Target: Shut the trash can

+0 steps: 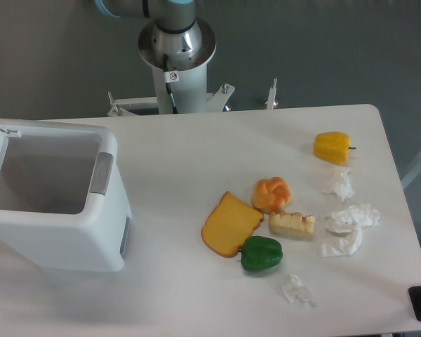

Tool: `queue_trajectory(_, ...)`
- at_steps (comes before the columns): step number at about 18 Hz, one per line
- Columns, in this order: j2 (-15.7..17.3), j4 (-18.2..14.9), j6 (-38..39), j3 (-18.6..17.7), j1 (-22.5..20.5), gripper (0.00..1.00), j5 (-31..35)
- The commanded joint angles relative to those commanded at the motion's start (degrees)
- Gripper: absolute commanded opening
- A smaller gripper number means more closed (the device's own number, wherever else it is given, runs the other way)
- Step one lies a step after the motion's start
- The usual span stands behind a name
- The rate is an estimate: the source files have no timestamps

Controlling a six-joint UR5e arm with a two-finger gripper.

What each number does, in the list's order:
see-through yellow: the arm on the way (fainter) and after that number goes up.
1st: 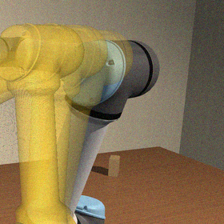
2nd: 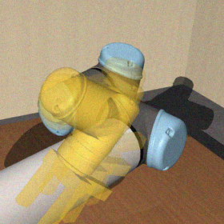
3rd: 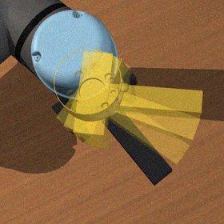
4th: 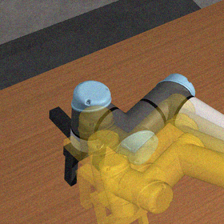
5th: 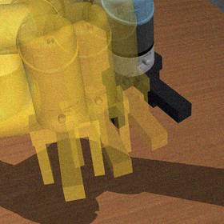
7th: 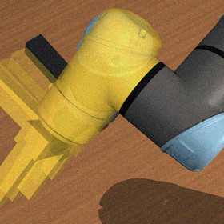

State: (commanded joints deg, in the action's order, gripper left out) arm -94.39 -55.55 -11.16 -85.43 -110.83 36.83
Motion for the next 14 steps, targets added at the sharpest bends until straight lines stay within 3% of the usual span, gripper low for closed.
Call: queue_trajectory(14,1.7,-0.1,-0.2,-2.2,-0.3,1.00,10.3)
